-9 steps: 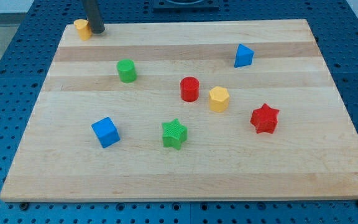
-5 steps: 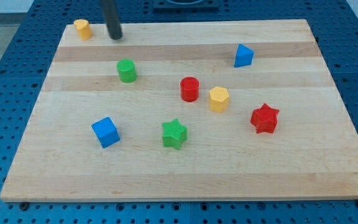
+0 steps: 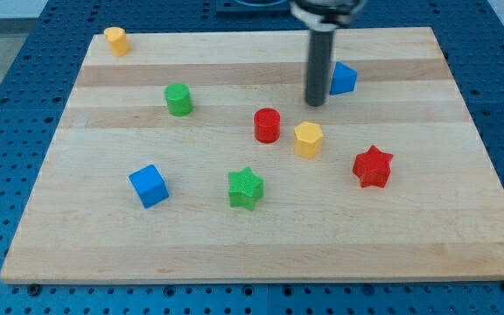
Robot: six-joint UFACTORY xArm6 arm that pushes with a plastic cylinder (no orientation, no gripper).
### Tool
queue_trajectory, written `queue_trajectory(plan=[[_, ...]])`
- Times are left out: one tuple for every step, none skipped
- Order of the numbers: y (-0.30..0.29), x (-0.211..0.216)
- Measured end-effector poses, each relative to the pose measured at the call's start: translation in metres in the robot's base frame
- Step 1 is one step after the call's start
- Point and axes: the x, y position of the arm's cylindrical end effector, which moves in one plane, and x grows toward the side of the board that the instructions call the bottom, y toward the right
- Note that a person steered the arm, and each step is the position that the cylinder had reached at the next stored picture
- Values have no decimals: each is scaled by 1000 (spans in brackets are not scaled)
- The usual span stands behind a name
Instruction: Slide the blue triangle to the top center
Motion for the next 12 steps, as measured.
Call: queue_trajectory(plan=[[45,-5],[46,-12],[38,-14],[30,-15],[29,-19],[29,-34],[29,-45],[29,-50],[29,-51],[29,-51],[27,-51],[27,-52]])
